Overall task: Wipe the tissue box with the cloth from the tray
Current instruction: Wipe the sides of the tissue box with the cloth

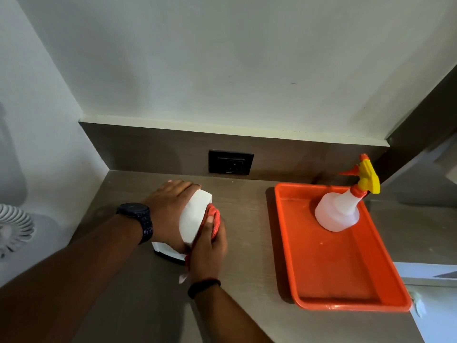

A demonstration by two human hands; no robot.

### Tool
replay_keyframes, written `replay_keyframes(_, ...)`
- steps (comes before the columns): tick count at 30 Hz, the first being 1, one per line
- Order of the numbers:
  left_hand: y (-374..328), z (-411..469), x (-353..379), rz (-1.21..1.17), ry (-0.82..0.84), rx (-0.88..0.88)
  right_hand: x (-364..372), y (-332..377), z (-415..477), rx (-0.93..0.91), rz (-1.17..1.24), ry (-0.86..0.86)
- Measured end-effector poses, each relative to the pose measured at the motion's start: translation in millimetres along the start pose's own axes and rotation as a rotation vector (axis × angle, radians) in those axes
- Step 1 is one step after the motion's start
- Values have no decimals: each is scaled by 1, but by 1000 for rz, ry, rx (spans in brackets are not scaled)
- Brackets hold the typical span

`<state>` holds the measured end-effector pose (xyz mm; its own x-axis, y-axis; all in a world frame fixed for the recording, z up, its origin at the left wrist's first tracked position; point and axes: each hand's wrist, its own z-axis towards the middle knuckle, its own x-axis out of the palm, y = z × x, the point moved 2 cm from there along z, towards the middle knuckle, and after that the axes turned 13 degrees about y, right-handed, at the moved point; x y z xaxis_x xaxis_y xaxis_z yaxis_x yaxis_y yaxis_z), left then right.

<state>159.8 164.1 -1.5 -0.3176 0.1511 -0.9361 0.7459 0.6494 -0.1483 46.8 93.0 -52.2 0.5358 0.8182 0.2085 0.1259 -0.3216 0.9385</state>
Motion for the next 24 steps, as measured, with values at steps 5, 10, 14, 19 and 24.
replay_keyframes(5, -1, 0, -1, -11, -48, -19, -3, 24, 30, -119, -68, 5)
replay_keyframes(10, 1, 0, 4, -1, -41, -34, -7, 0, 23, 28, -61, -19)
replay_keyframes(14, 1, 0, 2, -7, -44, -28, -2, -3, -1, 9, -6, -74)
replay_keyframes(19, -1, -2, 0, 1, -46, -16, 1, 31, 26, -85, -91, 3)
replay_keyframes(24, 0, -2, 5, 31, 16, -75, -4, 13, 33, 141, -11, -23)
